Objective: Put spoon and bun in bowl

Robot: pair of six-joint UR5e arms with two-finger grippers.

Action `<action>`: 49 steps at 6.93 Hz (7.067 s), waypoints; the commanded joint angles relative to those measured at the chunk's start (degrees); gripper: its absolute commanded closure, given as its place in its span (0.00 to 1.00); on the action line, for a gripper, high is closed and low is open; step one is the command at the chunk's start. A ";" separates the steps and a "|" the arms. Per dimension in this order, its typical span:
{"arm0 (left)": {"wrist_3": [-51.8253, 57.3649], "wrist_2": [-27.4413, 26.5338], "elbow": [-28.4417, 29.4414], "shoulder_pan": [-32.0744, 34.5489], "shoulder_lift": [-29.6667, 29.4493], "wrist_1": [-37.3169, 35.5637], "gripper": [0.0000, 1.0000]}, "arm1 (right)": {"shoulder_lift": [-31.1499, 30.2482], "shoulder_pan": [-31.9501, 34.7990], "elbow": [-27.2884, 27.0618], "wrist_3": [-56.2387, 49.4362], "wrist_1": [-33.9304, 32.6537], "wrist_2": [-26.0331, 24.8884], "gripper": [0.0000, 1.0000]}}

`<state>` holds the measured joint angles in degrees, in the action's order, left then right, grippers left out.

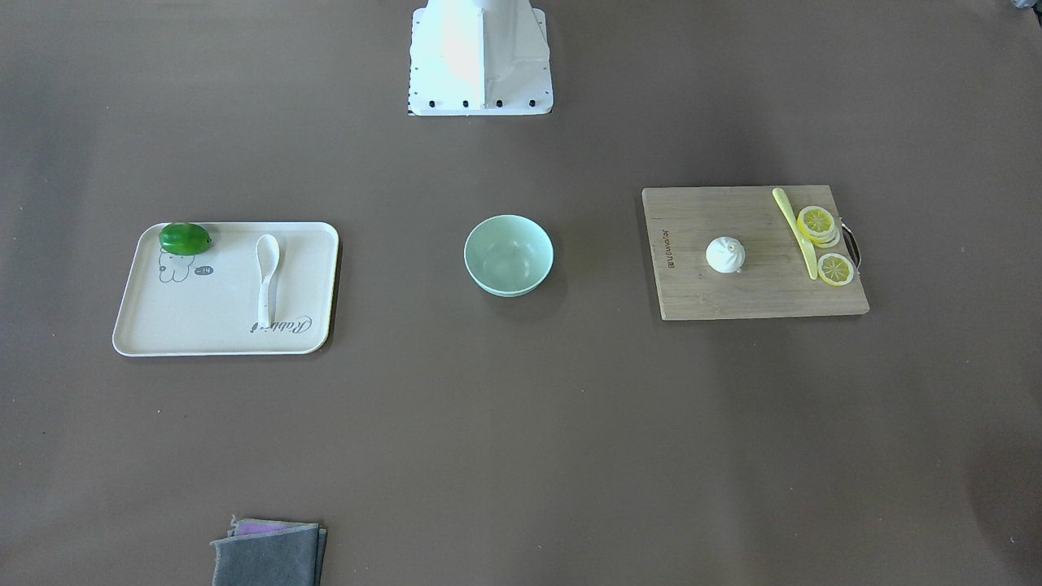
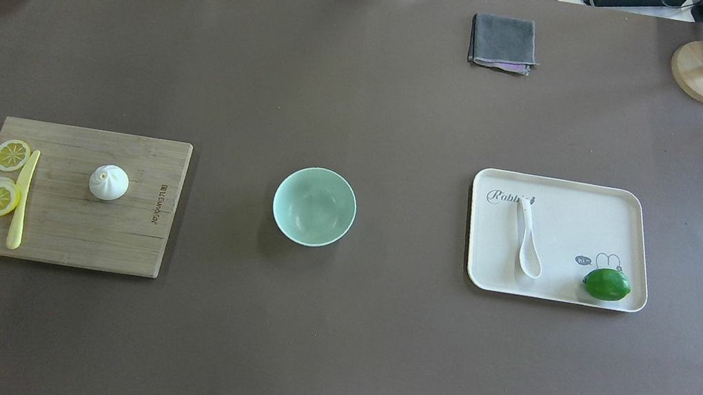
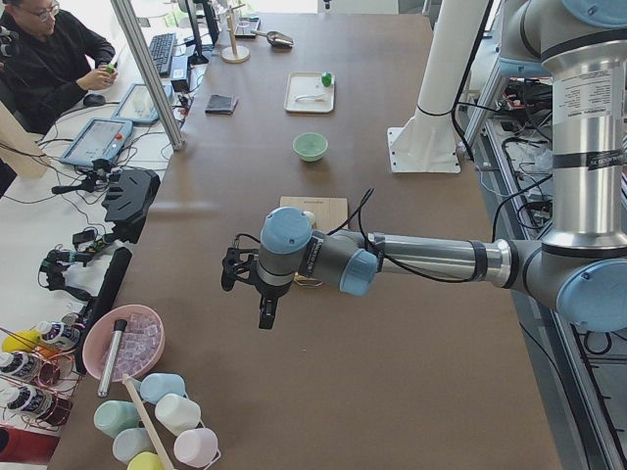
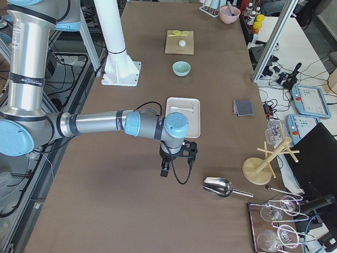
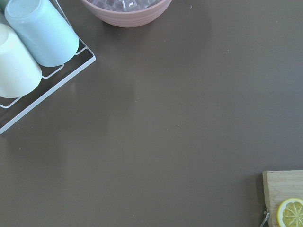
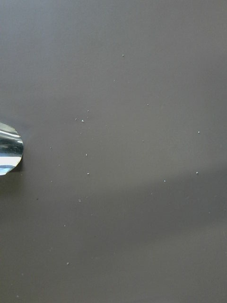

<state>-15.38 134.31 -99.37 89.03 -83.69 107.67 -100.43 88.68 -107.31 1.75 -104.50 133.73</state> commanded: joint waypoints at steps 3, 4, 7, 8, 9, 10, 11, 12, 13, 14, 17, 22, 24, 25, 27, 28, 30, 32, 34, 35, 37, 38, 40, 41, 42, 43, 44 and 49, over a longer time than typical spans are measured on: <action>0.00 -0.10 0.58 -0.08 0.02 0.00 0.02 | 0.23 0.00 0.35 0.00 0.00 -0.05 0.00; 0.00 -0.19 0.75 -0.17 0.02 0.00 0.02 | 0.32 0.00 0.44 0.00 0.00 -0.13 0.00; 0.09 -0.19 1.01 -0.26 -0.07 0.00 0.02 | 0.58 0.00 0.17 0.18 0.00 0.04 0.00; 0.17 -0.28 1.80 -0.26 -0.07 0.17 0.02 | 0.67 0.00 -0.26 0.18 0.09 0.30 0.00; 0.44 -0.02 1.63 -0.09 0.02 0.26 0.02 | 0.76 0.00 -0.44 0.27 0.09 0.30 0.00; 0.53 -0.19 1.89 -0.17 -0.07 0.26 0.02 | 0.76 0.00 -0.79 0.35 0.09 0.30 0.00; 0.18 -0.19 1.63 -0.26 -0.24 0.18 0.02 | 1.02 0.00 -0.62 0.44 0.09 0.22 0.00; 0.00 -0.19 1.72 -0.35 -0.76 0.18 0.02 | 1.02 0.00 -0.36 0.10 0.09 0.22 0.00; -0.09 -0.19 1.81 -0.43 -1.12 0.09 0.02 | 1.02 0.00 -0.44 0.18 0.09 0.22 0.00; -0.17 -0.71 0.59 -0.61 -1.90 0.26 0.02 | 1.02 -0.08 -3.49 0.96 0.09 0.39 0.00; 0.17 -0.37 -1.27 -7.62 -8.48 6.19 0.02 | 7.77 -4.71 -6.94 1.84 0.00 -0.38 0.00; -16.39 2.63 0.38 -19.74 -13.22 17.36 0.02 | 14.11 -12.80 -3.09 6.24 8.70 2.50 0.00; -25.99 -5.85 -2.74 -25.62 -15.01 17.05 0.02 | 14.90 -18.06 -2.90 13.49 12.19 2.85 0.00; -26.54 -9.82 -3.46 -29.05 -15.18 16.96 0.02 | 17.08 -21.06 -2.90 23.28 12.74 2.51 0.00; -26.72 -13.62 -3.38 -33.99 -16.06 16.70 0.02 | 20.61 -27.91 -2.73 36.33 12.74 -3.70 0.00; -27.68 -13.72 -3.47 -35.23 -16.15 16.70 0.02 | 22.36 -31.51 -2.55 39.78 13.18 -6.00 0.00; -28.91 -18.44 -3.81 -39.43 -16.06 16.70 0.02 | 24.74 -36.89 0.94 47.78 17.45 -8.91 0.00; -28.92 -18.56 -4.52 -39.63 -15.45 16.79 0.02 | 25.54 -41.11 6.48 51.06 25.02 -11.19 0.00; -28.83 -18.56 -4.17 -39.63 -15.45 16.79 0.02 | 28.77 -44.11 9.65 52.65 25.31 -14.27 0.00; -28.83 -18.56 -4.17 -39.63 -15.53 16.79 0.02 | 29.32 -45.25 10.27 52.56 25.31 -15.07 0.01; -28.83 -18.56 -4.00 -39.63 -15.71 16.79 0.02 | 29.76 -45.61 12.56 51.95 25.40 -15.78 0.02; -28.74 -18.47 -3.99 -39.63 -15.80 16.79 0.02 | 29.50 -45.78 14.65 52.03 29.06 -15.78 0.02; -28.74 -18.12 -4.17 -39.63 -15.71 16.87 0.02 | 29.15 -45.88 13.99 52.83 31.56 -15.17 0.04; -28.65 -18.03 -4.26 -39.63 -15.45 17.05 0.02 | 28.62 -45.87 13.45 52.83 31.29 -15.25 0.04; -28.65 -18.03 -4.26 -39.63 -15.45 17.05 0.02 | 28.10 -45.87 13.27 52.83 31.29 -15.51 0.06; -28.65 -18.03 -4.34 -39.63 -15.45 17.05 0.02 | 27.92 -45.96 13.27 52.83 31.29 -15.69 0.09; -28.65 -18.03 -4.35 -39.63 -15.45 17.05 0.02 | 27.74 -46.48 13.44 52.83 31.29 -15.87 0.18; -28.39 -17.94 -4.17 -39.63 -15.45 17.05 0.02 | 27.74 -46.93 13.71 53.97 31.29 -15.95 0.91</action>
<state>-43.85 116.27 -103.53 49.39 -99.14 124.72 -72.65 41.86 -93.45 55.30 -73.21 117.84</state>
